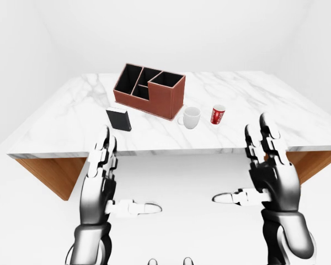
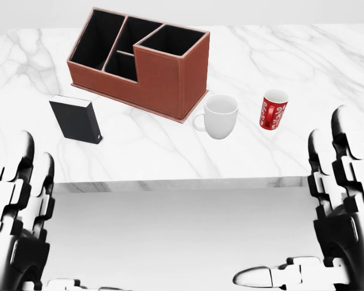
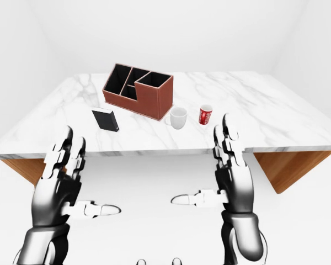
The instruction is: Pick up the red mug and place it to the right of the caddy.
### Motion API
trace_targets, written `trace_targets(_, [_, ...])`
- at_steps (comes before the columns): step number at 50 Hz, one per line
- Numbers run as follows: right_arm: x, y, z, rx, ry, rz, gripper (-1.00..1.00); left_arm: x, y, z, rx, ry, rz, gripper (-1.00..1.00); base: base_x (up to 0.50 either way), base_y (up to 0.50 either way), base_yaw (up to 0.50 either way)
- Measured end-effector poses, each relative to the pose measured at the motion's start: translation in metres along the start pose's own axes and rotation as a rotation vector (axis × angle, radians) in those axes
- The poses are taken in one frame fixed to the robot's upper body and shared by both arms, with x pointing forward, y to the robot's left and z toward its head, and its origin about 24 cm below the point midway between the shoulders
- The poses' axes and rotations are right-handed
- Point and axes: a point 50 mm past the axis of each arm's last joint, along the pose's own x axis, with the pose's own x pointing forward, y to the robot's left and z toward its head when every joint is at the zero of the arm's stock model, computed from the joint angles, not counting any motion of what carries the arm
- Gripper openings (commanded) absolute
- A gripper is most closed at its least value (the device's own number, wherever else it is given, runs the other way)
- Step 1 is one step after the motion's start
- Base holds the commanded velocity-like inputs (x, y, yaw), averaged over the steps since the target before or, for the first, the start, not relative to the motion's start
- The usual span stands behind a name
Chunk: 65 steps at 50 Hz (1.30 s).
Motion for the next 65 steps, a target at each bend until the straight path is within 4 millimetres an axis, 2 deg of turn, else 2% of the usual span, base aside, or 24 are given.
trace_targets(7, [-0.007, -0.003, 0.023, -0.010, -0.080, 0.000, 1.00, -0.013, -0.001, 0.024, 0.015, -0.062, 0.000, 1.00, 0.00, 0.00, 0.00])
trace_targets(18, [-0.016, -0.005, 0.043, -0.018, -0.154, 0.004, 1.00, -0.024, -0.004, 0.038, 0.029, -0.081, -0.008, 1.00, 0.00, 0.00, 0.00])
trace_targets(31, [-0.018, -0.004, 0.046, -0.018, -0.160, 0.017, 1.00, -0.028, -0.004, 0.043, 0.039, -0.089, -0.004, 1.00, 0.00, -0.23, 0.00])
trace_targets(48, [-0.019, -0.001, 0.048, -0.024, -0.162, 0.021, 1.00, -0.030, -0.003, 0.044, 0.040, -0.083, -0.002, 1.00, 0.00, 0.00, 0.00])
trace_targets(65, [-0.022, -0.001, 0.054, -0.003, -0.184, 0.030, 1.00, -0.030, -0.002, 0.045, 0.042, -0.085, 0.000, 1.00, 0.39, -0.01, 0.00])
